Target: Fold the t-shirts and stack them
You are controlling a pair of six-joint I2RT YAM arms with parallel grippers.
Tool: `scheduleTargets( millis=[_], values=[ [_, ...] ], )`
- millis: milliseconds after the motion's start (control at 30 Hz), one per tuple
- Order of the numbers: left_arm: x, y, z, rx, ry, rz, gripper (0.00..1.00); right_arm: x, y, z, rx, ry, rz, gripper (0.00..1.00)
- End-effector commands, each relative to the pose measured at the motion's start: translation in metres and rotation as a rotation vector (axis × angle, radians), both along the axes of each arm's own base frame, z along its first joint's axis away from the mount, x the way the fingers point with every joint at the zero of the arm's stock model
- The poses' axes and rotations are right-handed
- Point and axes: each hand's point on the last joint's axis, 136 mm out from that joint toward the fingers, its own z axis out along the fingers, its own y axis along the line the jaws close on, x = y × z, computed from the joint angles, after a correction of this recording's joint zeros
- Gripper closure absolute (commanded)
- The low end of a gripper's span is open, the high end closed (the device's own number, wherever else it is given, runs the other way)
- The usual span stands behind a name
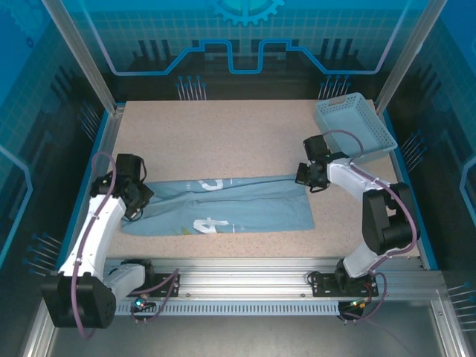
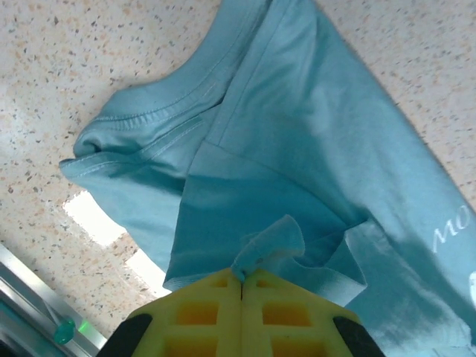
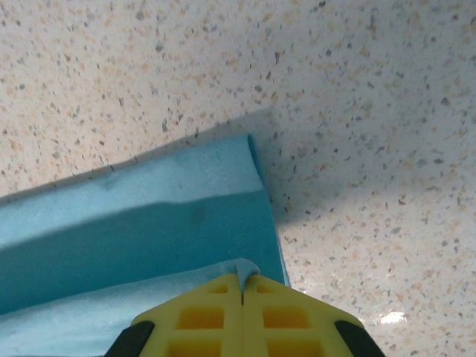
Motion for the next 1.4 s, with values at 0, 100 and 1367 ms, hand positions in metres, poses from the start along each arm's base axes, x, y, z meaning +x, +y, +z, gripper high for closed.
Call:
scheduleTargets(
  millis=[0,100,1367],
  values=[
    [-0.017,0.007,-0.009,0.024,0.042,0.03,1.0,-0.014,0.0,0.0,0.002,0.01,-0.015,0.95],
    [-0.022,0.005,-0.017,0.018,0.06,0.019,1.0,-0.027,-0.005,-0.006,-0.009,0.052,-0.04,0.89],
    [0.109,-0.13,-0.011,-0.25,-0.085,-0.385,0.61,-0.054,0.005,-0.032,0.27,0.415,-0.744,0.35]
  ],
)
